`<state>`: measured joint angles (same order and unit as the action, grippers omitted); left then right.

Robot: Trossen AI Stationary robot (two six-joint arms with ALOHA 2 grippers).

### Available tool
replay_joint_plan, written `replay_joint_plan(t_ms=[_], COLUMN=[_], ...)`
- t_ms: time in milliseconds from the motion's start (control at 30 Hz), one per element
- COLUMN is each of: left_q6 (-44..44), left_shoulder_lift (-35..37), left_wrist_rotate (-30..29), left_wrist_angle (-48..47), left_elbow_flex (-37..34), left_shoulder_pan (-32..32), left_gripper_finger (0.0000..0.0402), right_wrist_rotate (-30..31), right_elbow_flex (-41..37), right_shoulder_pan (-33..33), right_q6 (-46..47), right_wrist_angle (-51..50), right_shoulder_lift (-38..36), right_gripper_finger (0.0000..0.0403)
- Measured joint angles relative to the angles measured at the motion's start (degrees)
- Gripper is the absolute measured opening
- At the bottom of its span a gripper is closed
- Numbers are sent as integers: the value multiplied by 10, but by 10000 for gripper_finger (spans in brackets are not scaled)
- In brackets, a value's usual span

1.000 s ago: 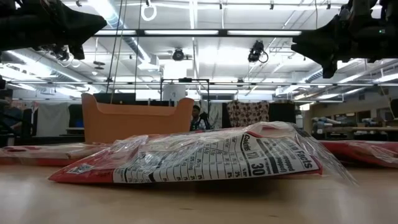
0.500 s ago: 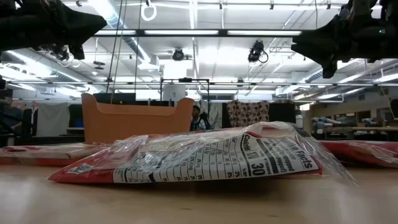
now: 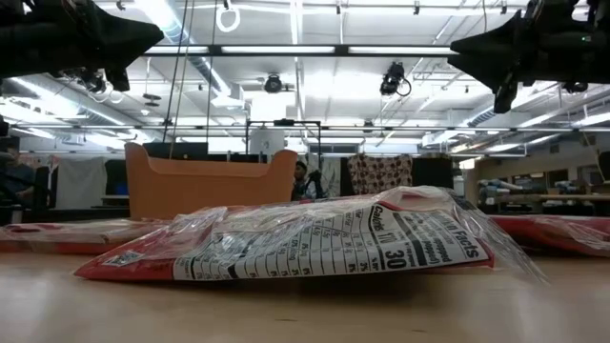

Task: Sort popcorn bags into baskets
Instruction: Put the red popcorn bag into the orange bin

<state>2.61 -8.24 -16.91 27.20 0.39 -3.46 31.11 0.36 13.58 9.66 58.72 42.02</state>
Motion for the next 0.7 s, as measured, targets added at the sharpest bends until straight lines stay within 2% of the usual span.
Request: replay_joint_plan(t_ms=[133,200,300,467,600,700], left_q6=[0,0,0,0,-7,-22], left_shoulder_lift=[0,0,0,0,0,0], left_wrist_rotate=[0,0,0,0,0,2], left_wrist_angle=[0,0,0,0,18,84], left_elbow_flex=[0,0,0,0,0,0], left_shoulder_pan=[0,0,0,0,0,1], left_gripper_finger=[43,43,43,43,43,43], right_wrist_rotate=[-46,-95,-160,-145,-144,-121], right_elbow_flex=[0,0,1,35,95,152], right_shoulder_pan=[0,0,-1,-15,-18,-18], right_q6=[2,1,-55,-64,-64,-68], right_wrist_angle=[5,9,20,-10,-136,-232], right_shoulder_lift=[0,0,0,3,13,34], right_gripper_finger=[112,112,112,112,112,112])
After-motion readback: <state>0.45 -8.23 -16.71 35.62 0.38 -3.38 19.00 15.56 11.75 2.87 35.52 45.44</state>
